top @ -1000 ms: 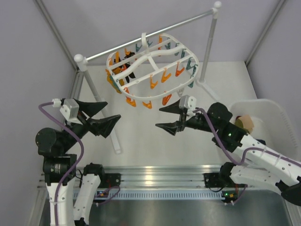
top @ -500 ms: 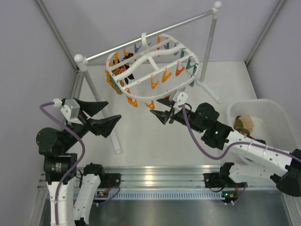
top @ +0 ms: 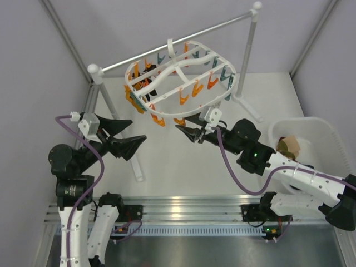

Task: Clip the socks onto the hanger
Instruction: Open the clamp at the hanger.

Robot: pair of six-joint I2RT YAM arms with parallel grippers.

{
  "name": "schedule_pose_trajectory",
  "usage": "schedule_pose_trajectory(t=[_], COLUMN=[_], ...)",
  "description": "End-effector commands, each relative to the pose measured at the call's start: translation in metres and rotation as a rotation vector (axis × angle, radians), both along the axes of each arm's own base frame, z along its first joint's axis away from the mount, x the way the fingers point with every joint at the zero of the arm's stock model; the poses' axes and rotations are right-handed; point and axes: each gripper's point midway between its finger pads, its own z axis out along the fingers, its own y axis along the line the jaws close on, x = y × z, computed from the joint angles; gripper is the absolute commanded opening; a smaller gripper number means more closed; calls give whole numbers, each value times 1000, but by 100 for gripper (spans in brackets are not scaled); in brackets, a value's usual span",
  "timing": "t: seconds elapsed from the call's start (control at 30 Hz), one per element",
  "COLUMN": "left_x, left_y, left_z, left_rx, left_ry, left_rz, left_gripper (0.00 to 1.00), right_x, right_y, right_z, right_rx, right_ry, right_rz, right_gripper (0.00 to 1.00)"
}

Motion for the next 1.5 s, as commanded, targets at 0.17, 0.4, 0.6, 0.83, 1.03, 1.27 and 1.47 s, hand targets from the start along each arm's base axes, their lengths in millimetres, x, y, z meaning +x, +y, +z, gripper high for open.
schedule_pose_trajectory(t=[0.17,0.4,0.6,0.83,1.03,1.27,1.47], left_x=[-13,0,19,7,17,16,28], left_y=[-15,-18,-18,-25,-26,-49,-57], left_z=[16,39,34,27,24,16,12], left_rx=[18,-69,-226,-320,-378,-364,-388], left_ry=[-112,-131,118,287,362,351,356], left_rz=[-159,-189,-176,-189,-164,-230,-167], left_gripper=[87,78,76,80,80,78,75], right_x=[-40,-43,-17,-6,-5,-6,-7], right_y=[17,24,21,25,28,38,38], right_z=[33,35,40,40,41,45,45], right_rx=[35,43,102,136,151,164,159], right_ry=[-17,59,84,79,54,9,-20], right_rz=[217,246,114,24,1,-14,-30], right_gripper=[15,1,0,0,0,0,0])
